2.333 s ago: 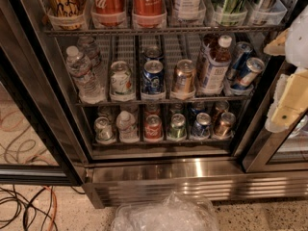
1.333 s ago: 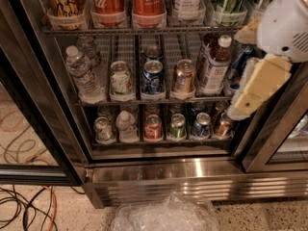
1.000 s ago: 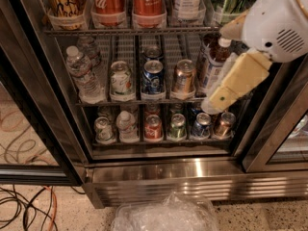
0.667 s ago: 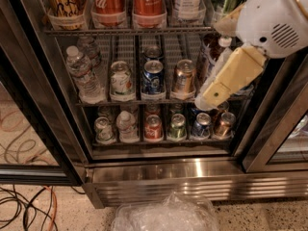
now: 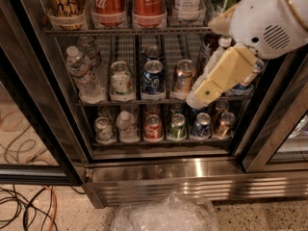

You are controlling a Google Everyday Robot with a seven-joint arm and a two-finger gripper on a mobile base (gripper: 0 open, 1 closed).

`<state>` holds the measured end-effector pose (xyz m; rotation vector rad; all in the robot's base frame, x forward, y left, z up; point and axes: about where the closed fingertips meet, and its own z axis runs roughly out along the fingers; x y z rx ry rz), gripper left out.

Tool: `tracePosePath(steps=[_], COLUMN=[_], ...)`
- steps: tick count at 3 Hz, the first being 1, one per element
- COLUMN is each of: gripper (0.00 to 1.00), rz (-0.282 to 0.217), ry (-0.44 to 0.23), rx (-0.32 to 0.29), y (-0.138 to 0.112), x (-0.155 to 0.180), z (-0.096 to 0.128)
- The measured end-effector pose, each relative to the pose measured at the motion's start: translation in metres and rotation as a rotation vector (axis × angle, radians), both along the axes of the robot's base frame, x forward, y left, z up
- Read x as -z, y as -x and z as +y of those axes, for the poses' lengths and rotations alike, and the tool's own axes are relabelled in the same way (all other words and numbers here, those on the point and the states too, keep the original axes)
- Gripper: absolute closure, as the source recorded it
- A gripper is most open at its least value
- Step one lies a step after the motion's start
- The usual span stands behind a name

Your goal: Pick coke can from top shelf of fridge

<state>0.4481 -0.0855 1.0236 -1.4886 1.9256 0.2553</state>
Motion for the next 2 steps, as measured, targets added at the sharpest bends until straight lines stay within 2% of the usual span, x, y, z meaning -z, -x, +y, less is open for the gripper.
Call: tracePosePath(steps=[1, 2], gripper=[0.00, 0.00], rz=[-0.006, -0.043], ry=[-0.126, -0.256], rx=[0.014, 0.035], y=[-0.013, -0.026], x=[0.006, 0.007], z=[0.036, 0.078])
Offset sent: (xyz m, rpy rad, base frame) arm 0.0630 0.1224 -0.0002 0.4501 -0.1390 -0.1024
